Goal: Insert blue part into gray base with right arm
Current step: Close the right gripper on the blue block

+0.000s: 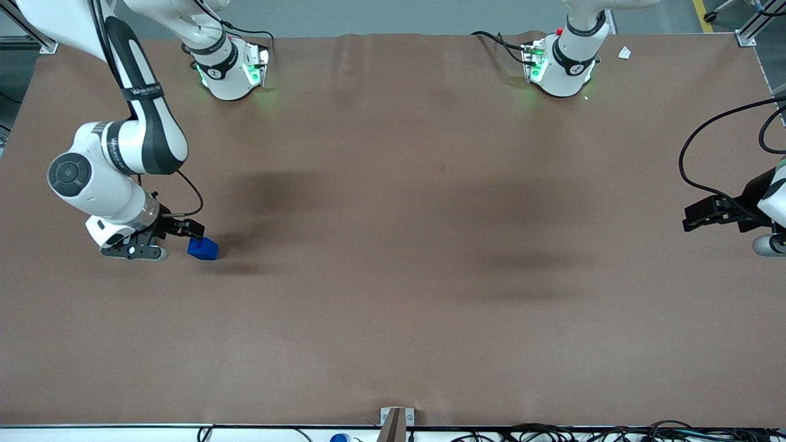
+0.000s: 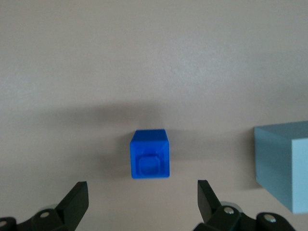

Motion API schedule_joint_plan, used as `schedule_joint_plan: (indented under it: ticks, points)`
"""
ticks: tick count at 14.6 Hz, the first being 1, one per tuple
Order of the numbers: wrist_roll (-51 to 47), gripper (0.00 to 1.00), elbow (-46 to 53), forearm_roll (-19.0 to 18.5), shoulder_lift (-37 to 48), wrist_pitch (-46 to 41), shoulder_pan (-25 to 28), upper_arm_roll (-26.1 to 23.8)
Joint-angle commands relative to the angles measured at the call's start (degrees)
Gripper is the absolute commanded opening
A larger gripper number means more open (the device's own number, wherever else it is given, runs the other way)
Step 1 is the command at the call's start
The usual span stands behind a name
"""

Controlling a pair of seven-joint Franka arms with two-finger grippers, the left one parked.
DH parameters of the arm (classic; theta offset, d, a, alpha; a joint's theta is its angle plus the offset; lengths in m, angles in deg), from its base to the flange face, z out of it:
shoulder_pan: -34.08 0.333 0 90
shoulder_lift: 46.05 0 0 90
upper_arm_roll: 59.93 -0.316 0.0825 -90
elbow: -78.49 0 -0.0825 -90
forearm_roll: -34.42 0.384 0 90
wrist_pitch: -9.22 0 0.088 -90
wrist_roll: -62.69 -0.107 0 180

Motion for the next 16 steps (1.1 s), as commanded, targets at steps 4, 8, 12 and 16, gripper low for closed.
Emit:
schedule_joint_plan:
  ticks: [4,8,12,16]
  points:
    - [0.01,1.0,-0.72,-0.94,-5.02,7.64,-1.09,-0.4]
    - [0.19,1.0,-0.9,-0.94,-6.69,7.64,-1.09,-0.48]
    - [0.28,0.97,-1.51,-0.94,-6.7,7.64,-1.01,-0.48]
    - [0.45,0.8,-1.51,-0.94,-6.7,7.64,-1.01,-0.48]
